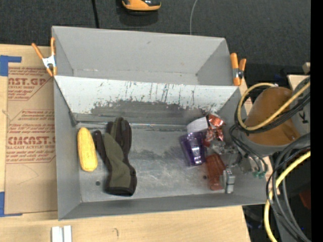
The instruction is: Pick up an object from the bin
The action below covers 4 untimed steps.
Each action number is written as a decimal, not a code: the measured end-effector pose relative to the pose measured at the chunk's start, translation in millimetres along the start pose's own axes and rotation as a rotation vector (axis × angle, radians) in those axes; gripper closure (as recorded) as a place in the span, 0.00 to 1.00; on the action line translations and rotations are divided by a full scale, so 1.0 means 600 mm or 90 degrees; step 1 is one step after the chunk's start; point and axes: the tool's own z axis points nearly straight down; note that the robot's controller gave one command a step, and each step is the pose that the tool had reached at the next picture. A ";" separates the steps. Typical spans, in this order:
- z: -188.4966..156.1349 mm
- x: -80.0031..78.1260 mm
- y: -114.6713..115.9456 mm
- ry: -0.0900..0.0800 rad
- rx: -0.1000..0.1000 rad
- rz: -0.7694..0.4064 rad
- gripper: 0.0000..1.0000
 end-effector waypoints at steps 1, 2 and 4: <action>0.034 -0.018 0.013 -0.003 -0.010 0.054 1.00; 0.034 -0.019 0.013 -0.004 -0.010 0.054 1.00; -0.032 -0.032 0.063 -0.007 0.000 0.088 1.00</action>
Offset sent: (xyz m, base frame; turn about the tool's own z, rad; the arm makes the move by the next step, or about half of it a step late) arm 0.0000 0.0000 0.0000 0.0000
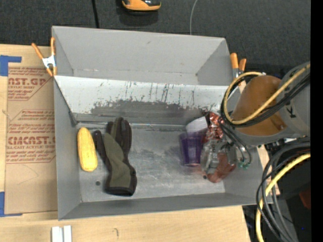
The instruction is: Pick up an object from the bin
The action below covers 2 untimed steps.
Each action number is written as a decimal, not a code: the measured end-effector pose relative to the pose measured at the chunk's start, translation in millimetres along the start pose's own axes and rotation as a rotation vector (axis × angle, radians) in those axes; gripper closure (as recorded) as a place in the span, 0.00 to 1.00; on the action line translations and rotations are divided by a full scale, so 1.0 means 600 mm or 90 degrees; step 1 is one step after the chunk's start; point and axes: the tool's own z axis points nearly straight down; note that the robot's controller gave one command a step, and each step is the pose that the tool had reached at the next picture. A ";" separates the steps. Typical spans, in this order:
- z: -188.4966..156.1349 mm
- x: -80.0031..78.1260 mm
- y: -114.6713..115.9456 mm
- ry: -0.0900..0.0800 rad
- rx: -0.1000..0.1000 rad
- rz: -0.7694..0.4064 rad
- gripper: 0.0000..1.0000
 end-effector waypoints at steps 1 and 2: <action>-0.232 0.003 -0.041 0.001 0.000 -0.015 0.00; -0.239 0.003 -0.045 -0.001 0.001 -0.015 0.00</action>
Offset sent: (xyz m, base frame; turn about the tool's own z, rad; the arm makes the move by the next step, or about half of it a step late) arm 0.0000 0.0000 0.0000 0.0000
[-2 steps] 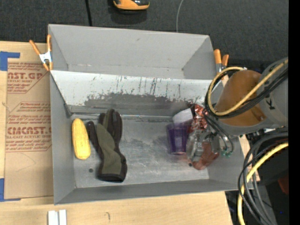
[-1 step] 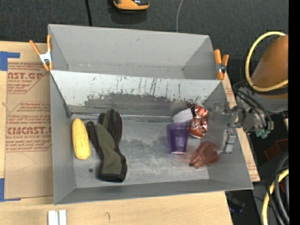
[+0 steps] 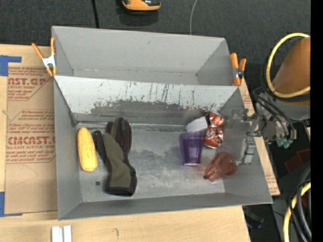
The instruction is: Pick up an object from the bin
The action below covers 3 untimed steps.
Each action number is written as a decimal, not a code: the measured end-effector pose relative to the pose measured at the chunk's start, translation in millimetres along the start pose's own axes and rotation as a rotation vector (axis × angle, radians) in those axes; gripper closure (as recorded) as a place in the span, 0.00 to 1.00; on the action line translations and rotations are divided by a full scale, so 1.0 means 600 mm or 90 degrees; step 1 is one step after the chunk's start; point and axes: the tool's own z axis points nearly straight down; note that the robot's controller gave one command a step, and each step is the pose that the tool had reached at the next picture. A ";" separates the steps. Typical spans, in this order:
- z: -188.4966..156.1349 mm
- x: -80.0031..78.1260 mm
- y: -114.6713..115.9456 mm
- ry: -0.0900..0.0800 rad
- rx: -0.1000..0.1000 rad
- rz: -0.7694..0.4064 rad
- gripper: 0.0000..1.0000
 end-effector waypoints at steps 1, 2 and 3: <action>0.066 0.006 -0.012 -0.003 0.001 -0.041 0.00; 0.166 0.014 -0.026 -0.002 0.001 -0.062 0.00; 0.247 0.025 -0.025 0.001 -0.001 -0.016 0.00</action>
Offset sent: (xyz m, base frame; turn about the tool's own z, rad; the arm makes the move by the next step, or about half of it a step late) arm -0.0131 -0.0190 -0.1218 -0.1059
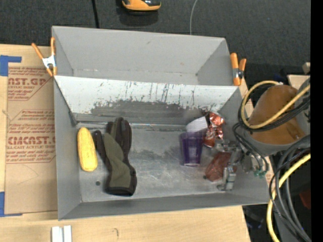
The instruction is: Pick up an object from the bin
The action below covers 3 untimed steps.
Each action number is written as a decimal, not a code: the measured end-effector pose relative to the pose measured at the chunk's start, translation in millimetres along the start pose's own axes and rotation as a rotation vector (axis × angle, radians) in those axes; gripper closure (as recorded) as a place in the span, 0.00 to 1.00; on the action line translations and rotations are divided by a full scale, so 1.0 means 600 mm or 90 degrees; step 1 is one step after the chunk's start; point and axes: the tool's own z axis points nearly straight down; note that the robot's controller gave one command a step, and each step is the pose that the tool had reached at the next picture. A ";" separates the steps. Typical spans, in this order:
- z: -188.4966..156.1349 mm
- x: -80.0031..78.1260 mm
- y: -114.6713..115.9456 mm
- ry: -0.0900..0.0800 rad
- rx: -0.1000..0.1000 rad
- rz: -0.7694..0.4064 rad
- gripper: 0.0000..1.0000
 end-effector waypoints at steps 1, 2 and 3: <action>0.066 0.005 0.001 -0.001 -0.001 -0.016 1.00; 0.066 0.005 0.001 -0.001 -0.001 -0.016 1.00; -0.029 -0.005 0.009 0.004 -0.001 -0.012 1.00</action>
Offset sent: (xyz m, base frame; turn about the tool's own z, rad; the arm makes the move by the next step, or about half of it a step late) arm 0.0000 0.0000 0.0000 0.0000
